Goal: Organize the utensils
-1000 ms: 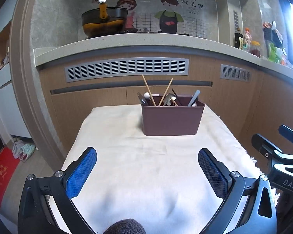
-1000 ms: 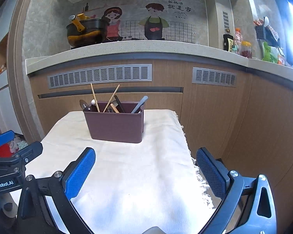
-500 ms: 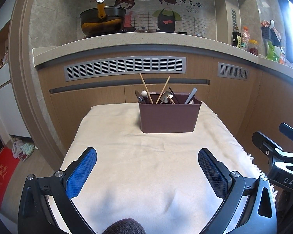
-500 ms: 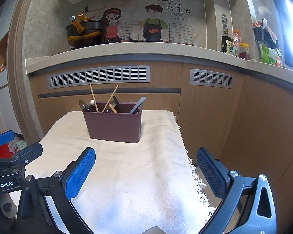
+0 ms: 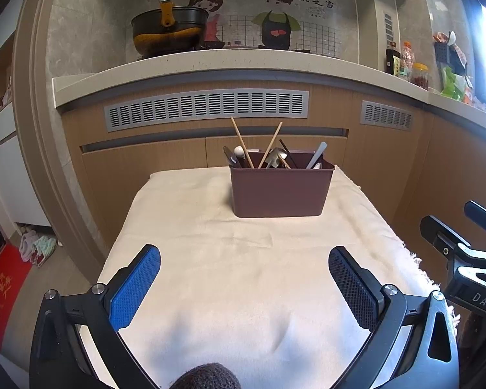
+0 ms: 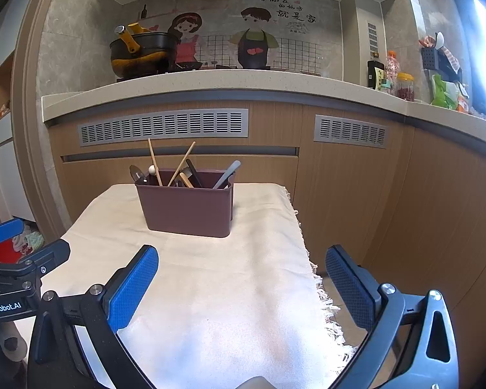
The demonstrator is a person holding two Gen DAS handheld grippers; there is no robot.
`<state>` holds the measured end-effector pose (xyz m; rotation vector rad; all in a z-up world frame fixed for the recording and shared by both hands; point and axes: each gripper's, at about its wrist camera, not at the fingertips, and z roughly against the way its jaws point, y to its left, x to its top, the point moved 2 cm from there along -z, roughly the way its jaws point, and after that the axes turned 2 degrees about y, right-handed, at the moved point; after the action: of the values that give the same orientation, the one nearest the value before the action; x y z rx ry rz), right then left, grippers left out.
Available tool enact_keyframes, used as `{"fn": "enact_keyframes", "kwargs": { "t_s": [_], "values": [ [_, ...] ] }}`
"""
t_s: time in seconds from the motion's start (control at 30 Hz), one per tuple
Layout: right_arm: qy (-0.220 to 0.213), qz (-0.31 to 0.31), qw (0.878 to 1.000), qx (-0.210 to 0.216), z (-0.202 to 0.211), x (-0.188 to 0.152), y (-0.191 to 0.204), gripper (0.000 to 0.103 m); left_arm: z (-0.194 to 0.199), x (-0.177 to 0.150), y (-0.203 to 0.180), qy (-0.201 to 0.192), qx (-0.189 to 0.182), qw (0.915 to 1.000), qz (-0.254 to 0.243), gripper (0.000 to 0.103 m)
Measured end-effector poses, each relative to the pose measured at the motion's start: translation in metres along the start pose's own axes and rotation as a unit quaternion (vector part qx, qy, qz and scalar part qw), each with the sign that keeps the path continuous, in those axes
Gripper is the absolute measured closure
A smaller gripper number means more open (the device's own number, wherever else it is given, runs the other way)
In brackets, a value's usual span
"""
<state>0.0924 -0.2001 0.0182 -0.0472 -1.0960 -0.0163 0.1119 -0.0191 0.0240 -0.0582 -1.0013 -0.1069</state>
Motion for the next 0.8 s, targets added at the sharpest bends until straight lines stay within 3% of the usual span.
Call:
{"fn": "enact_keyframes", "kwargs": {
  "t_s": [0.8],
  "values": [
    [-0.005,0.005,1.0,-0.001,0.0024,0.0015,0.0002,0.0,0.0001,-0.0013,0.0003,-0.001,0.0,1.0,-0.001,0.0]
  ]
}}
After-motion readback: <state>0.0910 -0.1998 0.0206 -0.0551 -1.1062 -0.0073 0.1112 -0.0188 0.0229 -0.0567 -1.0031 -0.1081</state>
